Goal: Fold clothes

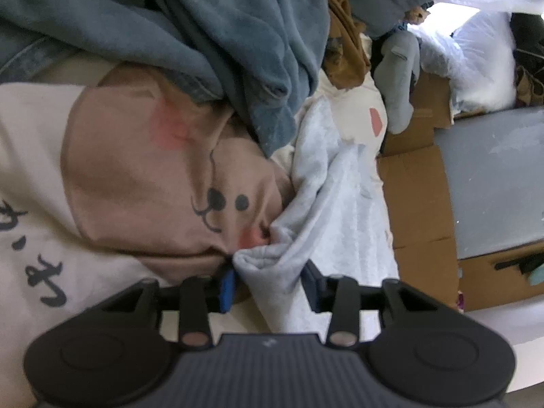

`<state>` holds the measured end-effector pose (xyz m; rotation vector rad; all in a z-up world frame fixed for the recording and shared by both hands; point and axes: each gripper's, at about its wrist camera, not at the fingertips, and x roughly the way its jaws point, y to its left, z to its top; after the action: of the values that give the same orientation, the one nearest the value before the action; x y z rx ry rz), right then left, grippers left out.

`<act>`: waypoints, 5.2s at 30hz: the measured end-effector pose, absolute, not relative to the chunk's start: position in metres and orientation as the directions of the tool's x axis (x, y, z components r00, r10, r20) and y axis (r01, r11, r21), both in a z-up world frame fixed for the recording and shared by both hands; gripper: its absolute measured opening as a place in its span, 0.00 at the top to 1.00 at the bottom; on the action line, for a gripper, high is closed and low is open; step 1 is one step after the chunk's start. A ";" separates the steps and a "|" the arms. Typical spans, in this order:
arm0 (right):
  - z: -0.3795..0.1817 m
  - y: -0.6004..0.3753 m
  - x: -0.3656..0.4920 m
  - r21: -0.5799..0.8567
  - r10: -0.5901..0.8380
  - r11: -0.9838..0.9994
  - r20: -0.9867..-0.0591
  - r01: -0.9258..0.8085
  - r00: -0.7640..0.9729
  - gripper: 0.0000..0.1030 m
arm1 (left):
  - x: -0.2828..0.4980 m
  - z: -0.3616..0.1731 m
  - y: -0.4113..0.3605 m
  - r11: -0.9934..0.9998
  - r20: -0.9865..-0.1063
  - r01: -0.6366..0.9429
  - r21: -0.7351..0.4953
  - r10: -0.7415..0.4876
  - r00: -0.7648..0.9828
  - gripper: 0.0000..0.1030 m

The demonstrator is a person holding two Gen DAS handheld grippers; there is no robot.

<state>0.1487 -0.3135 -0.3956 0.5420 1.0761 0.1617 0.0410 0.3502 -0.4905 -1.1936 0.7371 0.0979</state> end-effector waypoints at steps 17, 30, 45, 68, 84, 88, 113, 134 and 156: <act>-0.380 -0.174 0.192 0.421 0.493 0.869 -0.772 -0.259 0.401 0.89 | 0.043 -0.434 0.346 0.428 -0.473 -0.313 -0.848 -0.345 0.810 0.88; -0.427 -0.087 0.218 0.300 0.471 0.838 -0.819 -0.456 0.328 0.87 | 0.045 -0.430 0.345 0.421 -0.482 -0.328 -0.846 -0.338 0.809 0.89; -0.412 -0.081 0.228 0.258 0.447 0.852 -0.812 -0.455 0.376 0.88 | 0.044 -0.433 0.347 0.417 -0.489 -0.340 -0.843 -0.331 0.807 0.89; -0.413 -0.077 0.147 0.241 0.422 0.828 -0.863 -0.506 0.279 0.88 | 0.040 -0.441 0.349 0.413 -0.511 -0.367 -0.834 -0.323 0.797 0.89; -0.425 -0.051 0.229 0.155 0.326 0.893 -0.871 -0.423 0.368 0.88 | 0.040 -0.446 0.349 0.411 -0.527 -0.386 -0.826 -0.319 0.788 0.89; -0.426 -0.051 0.244 0.145 0.312 0.905 -0.864 -0.399 0.395 0.88 | 0.041 -0.447 0.350 0.415 -0.529 -0.386 -0.824 -0.320 0.786 0.89; -0.448 -0.043 0.361 0.162 0.249 0.964 -0.826 -0.209 0.505 0.89 | 0.040 -0.453 0.353 0.405 -0.542 -0.403 -0.821 -0.329 0.773 0.89; -0.377 -0.032 0.309 0.210 0.371 0.911 -0.789 -0.354 0.489 0.55 | 0.062 -0.411 0.344 0.395 -0.504 -0.361 -0.844 -0.359 0.785 0.89; -0.357 0.090 0.175 0.225 0.605 0.610 -0.751 -0.760 0.263 0.48 | 0.071 -0.406 0.346 0.358 -0.501 -0.374 -0.856 -0.394 0.771 0.89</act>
<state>0.1748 0.0903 -0.3565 -0.1958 0.9173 0.9310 0.0715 0.3461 -0.4062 -1.2377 0.7397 -0.0147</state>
